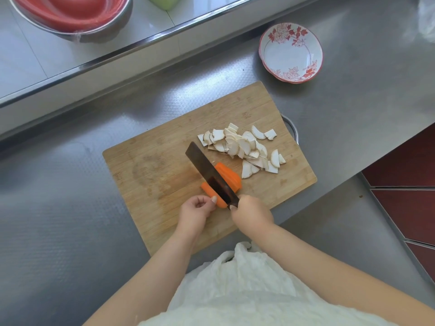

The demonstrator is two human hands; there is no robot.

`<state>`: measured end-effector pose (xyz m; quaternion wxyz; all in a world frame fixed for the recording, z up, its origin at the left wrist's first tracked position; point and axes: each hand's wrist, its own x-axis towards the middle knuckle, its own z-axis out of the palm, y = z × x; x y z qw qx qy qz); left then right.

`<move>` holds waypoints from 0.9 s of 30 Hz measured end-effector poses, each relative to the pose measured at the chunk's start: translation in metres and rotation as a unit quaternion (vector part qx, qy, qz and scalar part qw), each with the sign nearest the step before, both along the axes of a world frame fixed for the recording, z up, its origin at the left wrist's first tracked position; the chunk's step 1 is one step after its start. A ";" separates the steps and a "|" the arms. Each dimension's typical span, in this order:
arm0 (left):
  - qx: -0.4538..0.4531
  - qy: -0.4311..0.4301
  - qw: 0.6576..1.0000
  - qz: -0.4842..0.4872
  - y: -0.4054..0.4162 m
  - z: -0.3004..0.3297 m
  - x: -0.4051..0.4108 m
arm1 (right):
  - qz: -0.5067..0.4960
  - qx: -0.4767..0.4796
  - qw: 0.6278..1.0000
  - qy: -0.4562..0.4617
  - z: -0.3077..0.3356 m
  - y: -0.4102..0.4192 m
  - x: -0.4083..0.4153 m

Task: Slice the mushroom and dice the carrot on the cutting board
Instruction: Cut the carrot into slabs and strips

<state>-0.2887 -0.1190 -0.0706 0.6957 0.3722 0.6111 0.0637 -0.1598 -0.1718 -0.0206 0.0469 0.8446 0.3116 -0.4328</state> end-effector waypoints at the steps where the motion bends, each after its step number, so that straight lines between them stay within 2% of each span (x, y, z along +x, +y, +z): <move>1: 0.000 0.000 1.000 -0.007 0.000 0.001 -0.001 | -0.006 0.006 1.000 0.006 0.000 -0.001 0.002; 5: 0.019 0.015 0.999 -0.021 0.000 0.003 0.001 | -0.036 0.027 0.999 0.022 0.001 -0.004 0.003; 8: 0.089 0.045 0.995 -0.026 -0.005 0.003 0.005 | -0.053 0.039 0.998 0.026 0.003 -0.005 0.004; 12: 0.178 0.067 0.977 -0.095 -0.010 0.004 0.006 | -0.046 0.039 0.998 0.029 0.003 -0.005 0.006; 19: 0.184 0.071 0.967 -0.160 -0.011 0.008 0.008 | -0.039 0.053 0.997 0.049 0.003 -0.008 0.010; 27: 0.273 0.156 0.913 -0.258 -0.012 0.007 0.015 | 0.006 0.110 0.991 0.070 0.003 -0.018 0.008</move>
